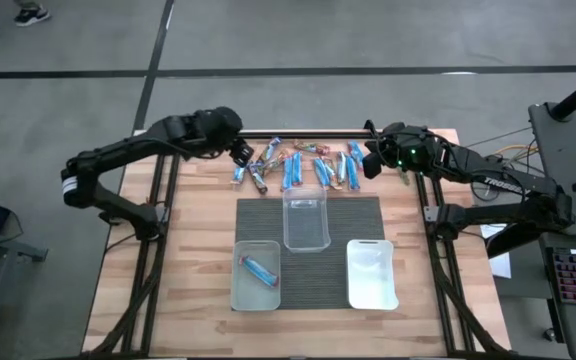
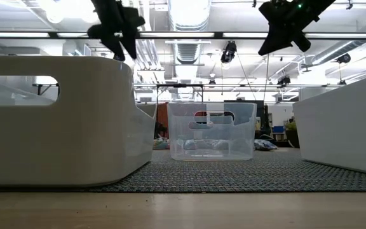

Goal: Pick and place Granola Bars by type
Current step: Put the orange granola bar into the white bin

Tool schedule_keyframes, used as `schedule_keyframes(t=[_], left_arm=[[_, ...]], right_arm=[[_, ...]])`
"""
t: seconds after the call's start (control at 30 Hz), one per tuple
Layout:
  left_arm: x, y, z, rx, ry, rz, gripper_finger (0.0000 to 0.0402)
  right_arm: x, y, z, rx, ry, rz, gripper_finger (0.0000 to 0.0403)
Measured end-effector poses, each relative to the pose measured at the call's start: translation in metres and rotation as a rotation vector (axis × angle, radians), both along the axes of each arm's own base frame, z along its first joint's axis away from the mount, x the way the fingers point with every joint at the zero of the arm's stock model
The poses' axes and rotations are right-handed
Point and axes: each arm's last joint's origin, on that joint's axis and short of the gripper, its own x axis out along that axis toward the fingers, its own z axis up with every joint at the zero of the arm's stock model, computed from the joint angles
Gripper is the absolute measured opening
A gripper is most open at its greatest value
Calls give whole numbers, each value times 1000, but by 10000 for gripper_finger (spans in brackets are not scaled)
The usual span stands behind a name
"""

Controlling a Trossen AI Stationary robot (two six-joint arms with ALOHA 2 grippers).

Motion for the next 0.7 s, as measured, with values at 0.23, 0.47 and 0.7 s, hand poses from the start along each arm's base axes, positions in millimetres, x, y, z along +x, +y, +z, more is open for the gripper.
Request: schedule_keyframes(t=[0.23, 0.47, 0.7], left_arm=[[-1, 7, -34, -131, -11, 71, 225], [-10, 17, -70, -170, -37, 119, 225], [-12, 24, -97, -230, -136, 162, 225]], right_arm=[[-2, 1, -4, 32, 40, 18, 9], [-3, 2, -5, 39, 52, 20, 9], [-2, 2, -5, 49, 50, 36, 9]])
